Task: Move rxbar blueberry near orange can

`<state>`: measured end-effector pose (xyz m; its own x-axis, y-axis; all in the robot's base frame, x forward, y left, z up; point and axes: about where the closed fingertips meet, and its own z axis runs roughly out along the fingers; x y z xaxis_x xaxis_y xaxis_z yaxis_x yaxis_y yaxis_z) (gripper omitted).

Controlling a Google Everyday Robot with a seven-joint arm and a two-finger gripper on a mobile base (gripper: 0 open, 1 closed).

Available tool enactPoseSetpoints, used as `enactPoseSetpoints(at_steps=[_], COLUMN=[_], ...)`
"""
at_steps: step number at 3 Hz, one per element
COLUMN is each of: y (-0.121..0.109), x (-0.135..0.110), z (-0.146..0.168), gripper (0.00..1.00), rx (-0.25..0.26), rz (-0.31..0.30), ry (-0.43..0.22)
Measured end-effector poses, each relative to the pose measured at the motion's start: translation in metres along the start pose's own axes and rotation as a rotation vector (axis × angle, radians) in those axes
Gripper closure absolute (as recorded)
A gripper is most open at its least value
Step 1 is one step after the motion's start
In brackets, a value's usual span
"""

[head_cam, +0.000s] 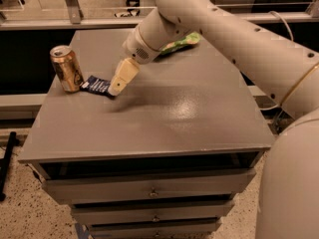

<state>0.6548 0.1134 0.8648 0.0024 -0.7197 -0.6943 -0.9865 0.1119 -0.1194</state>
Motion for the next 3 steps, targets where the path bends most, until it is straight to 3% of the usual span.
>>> enactPoseSetpoints(at_steps=[1, 2, 3], y=[-0.007, -0.007, 0.004], x=[0.023, 0.053, 0.082], z=[-0.055, -0.129, -0.192], gripper=[0.0, 0.0, 0.0], rx=[0.085, 0.183, 0.267], rz=[0.052, 0.088, 0.097], ry=[-0.053, -0.15, -0.289])
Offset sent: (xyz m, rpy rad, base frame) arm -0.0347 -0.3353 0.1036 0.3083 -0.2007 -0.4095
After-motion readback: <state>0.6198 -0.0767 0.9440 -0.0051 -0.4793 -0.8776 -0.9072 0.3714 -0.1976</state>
